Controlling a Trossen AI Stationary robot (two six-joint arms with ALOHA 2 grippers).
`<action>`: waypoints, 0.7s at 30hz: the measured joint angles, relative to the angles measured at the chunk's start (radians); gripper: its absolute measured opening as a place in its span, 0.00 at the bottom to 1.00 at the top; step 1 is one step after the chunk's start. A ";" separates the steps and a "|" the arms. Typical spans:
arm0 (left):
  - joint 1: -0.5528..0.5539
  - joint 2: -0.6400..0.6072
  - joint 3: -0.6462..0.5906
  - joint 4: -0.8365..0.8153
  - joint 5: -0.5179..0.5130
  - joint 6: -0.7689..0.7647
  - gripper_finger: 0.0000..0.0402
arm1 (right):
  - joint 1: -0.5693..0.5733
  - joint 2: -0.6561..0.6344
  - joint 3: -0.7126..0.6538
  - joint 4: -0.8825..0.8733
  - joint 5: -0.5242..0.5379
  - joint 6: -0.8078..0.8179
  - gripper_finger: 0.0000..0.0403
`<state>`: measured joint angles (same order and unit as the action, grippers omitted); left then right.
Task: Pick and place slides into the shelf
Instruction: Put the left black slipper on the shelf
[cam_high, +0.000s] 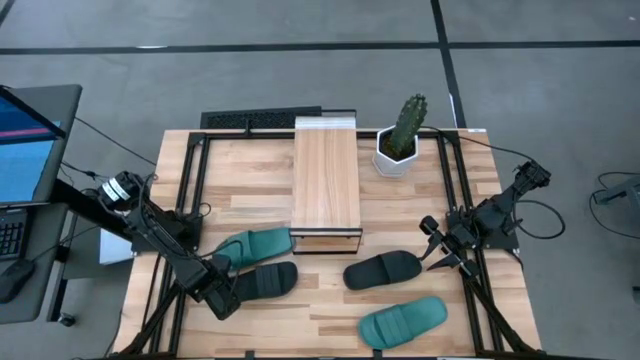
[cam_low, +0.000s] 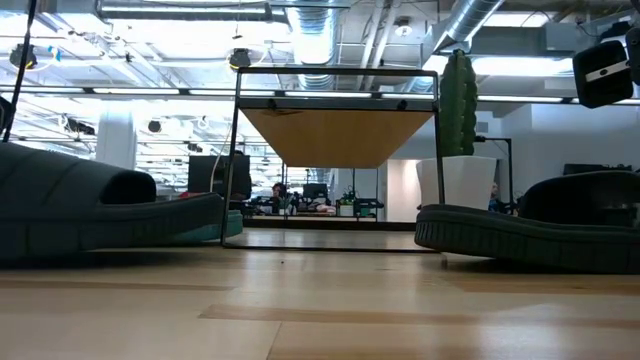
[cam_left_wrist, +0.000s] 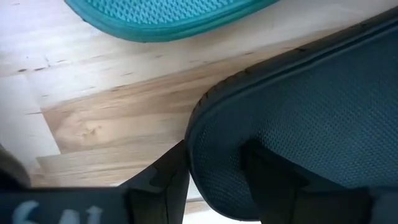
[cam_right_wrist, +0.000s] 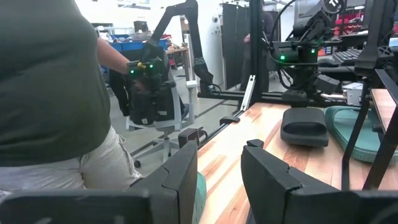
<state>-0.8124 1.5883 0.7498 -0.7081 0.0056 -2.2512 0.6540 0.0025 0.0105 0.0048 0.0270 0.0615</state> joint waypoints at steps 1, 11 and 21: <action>0.000 0.000 0.000 -0.006 0.000 0.008 0.34 | 0.000 0.000 0.000 0.000 0.000 0.000 0.28; -0.004 0.000 0.001 -0.009 -0.021 0.139 0.06 | 0.000 0.000 0.000 0.001 0.000 0.000 0.28; -0.056 -0.002 0.070 -0.055 -0.064 0.155 0.03 | 0.000 0.000 0.000 0.001 0.000 0.000 0.28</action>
<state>-0.8688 1.5858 0.8193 -0.7636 -0.0583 -2.0962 0.6541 0.0025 0.0105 0.0055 0.0269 0.0612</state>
